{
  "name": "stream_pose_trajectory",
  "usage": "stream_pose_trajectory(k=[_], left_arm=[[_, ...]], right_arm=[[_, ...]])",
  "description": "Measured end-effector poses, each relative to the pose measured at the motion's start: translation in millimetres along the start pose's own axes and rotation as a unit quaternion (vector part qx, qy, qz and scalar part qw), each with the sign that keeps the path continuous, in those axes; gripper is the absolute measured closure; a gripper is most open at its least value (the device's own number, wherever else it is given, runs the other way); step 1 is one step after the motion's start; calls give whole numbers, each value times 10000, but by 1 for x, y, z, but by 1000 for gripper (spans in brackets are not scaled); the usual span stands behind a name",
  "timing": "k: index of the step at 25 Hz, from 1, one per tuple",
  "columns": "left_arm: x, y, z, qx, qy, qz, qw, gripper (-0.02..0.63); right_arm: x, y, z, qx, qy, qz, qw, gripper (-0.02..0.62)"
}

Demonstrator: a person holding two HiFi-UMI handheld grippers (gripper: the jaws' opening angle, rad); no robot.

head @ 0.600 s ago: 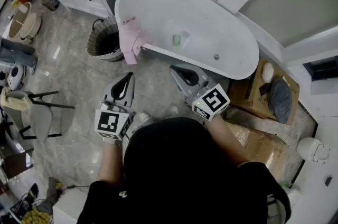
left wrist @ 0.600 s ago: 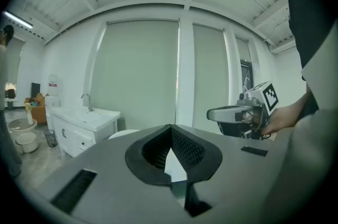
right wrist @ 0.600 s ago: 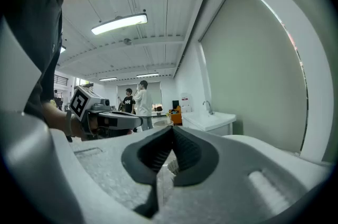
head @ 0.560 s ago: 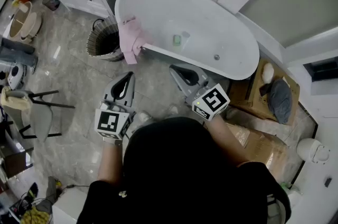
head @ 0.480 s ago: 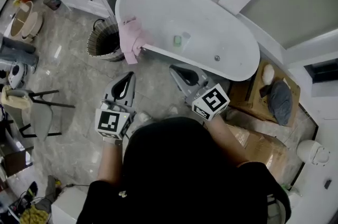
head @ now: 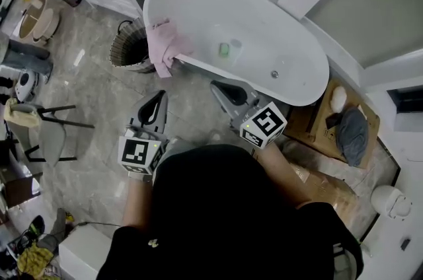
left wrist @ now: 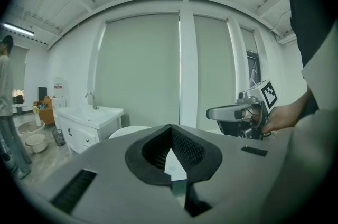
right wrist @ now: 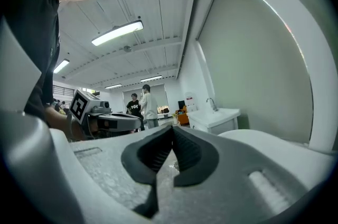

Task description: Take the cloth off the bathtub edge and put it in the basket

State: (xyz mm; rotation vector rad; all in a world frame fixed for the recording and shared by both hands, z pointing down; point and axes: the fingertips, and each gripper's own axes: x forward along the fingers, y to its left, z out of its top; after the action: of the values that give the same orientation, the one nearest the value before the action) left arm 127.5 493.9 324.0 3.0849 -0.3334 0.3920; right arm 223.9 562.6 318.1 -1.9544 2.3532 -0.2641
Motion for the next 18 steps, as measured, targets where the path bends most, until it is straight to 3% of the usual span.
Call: stream_pose_trajectory(k=[8,18], left_arm=[[11,18,-18,-222,161,224,9994,594],[30,151,-28,-495,106,366,9980,594]], right_arm=[[25,-20,-15,-4,215,208,9996,598],[157,-37,-24,44,532,253,9983,598]])
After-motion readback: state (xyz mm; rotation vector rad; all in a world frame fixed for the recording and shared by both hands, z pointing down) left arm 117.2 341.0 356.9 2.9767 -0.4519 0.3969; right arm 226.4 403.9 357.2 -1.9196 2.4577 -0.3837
